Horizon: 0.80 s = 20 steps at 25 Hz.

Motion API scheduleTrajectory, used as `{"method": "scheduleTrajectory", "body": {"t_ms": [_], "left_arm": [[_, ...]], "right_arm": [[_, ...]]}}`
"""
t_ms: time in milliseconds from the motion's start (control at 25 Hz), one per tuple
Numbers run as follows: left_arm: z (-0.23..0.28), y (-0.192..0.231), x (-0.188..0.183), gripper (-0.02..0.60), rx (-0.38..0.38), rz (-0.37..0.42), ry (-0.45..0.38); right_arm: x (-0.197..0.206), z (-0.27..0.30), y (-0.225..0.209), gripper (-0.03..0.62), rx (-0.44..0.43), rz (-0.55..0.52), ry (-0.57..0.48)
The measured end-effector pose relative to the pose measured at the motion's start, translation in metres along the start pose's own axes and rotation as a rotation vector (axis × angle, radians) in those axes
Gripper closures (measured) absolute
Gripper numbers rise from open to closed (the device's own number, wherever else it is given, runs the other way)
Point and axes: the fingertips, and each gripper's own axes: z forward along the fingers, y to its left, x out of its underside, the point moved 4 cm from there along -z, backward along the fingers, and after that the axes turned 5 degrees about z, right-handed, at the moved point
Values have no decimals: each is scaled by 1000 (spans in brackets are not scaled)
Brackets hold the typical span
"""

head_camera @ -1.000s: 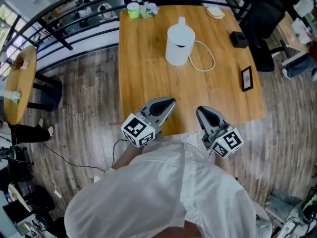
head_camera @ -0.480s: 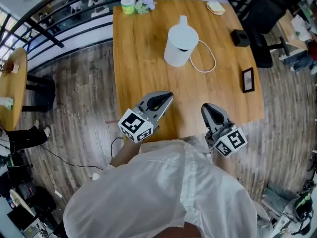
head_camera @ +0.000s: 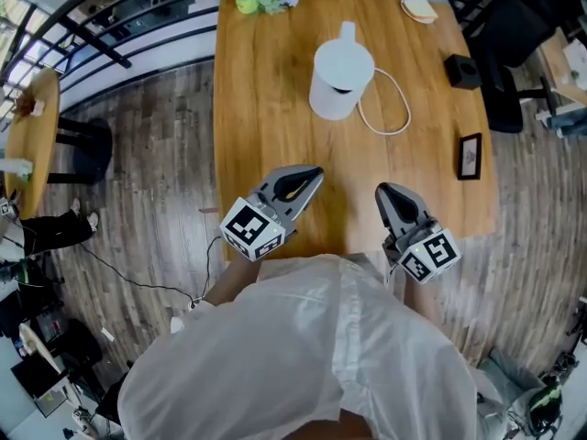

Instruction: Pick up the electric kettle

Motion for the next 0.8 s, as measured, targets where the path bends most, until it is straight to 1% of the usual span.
{"method": "scheduleTrajectory", "body": {"t_ms": [440, 680, 800], "left_arm": [[31, 12, 2, 574, -52, 14, 22], [40, 26, 9, 574, -101, 32, 33], [47, 35, 13, 574, -112, 43, 42]], "right_arm": [[-6, 13, -41, 579, -49, -51, 48], [-7, 11, -49, 579, -43, -30, 53], [-6, 8, -52, 579, -39, -23, 61]]}}
